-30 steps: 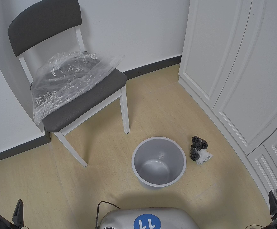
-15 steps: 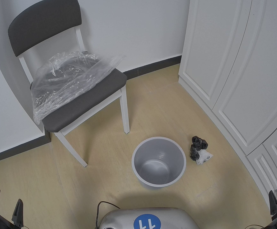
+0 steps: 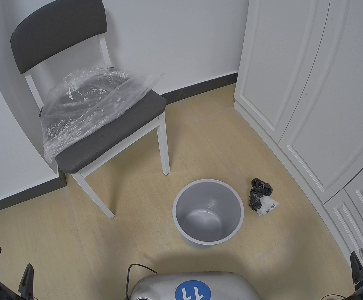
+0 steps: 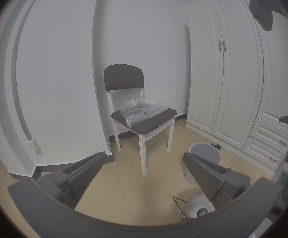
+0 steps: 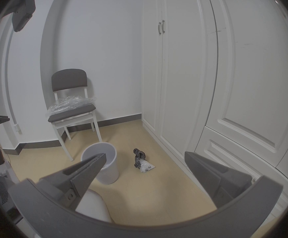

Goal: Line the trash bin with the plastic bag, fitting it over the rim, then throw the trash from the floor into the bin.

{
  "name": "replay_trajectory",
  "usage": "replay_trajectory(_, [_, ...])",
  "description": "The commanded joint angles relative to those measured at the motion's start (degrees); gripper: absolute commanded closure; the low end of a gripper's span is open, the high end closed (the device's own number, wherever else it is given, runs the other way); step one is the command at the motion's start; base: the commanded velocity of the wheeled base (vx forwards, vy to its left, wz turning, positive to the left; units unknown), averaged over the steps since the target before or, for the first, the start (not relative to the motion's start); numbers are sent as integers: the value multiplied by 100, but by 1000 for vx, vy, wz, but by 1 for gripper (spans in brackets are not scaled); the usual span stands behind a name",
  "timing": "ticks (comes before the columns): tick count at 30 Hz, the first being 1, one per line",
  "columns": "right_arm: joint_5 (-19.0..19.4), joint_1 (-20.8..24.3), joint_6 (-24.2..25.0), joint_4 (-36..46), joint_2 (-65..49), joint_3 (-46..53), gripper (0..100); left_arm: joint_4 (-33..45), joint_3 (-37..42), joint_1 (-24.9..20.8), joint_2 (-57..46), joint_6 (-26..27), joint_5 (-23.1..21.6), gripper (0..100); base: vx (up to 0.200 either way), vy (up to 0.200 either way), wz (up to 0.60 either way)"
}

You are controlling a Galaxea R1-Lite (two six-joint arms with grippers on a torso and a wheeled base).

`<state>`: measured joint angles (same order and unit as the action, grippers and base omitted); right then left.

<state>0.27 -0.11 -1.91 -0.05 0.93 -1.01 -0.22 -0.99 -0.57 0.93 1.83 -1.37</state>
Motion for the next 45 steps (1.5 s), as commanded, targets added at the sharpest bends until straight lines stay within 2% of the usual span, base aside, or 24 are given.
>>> replay_trajectory(1, [8,2,-2,-4,-93,92,0,4,99,5,-93,-7,-4,0,0,0,0])
replay_trajectory(7, [-9,11,244,-4,-93,101,0,4,90,5,-93,-271,75,0,0,0,0])
replay_trajectory(15, [0,-7,-11,-4,-93,92,0,-22,99,5,-93,-104,119,0,0,0,0])
replay_trajectory(18, [17,2,60,-13,-93,92,0,-13,90,5,-93,-113,93,0,0,0,0])
replay_trajectory(23, [-27,11,288,-4,-93,101,0,-22,90,5,-93,-455,207,0,0,0,0])
replay_trajectory(30, [0,2,60,-4,-93,92,0,-48,99,5,-93,-315,180,0,0,0,0])
replay_trajectory(38, [-36,11,297,-13,-93,101,0,4,99,5,-93,-271,189,0,0,0,0])
replay_trajectory(45, [-62,11,209,-4,-93,92,0,13,99,5,-93,-200,180,0,0,0,0])
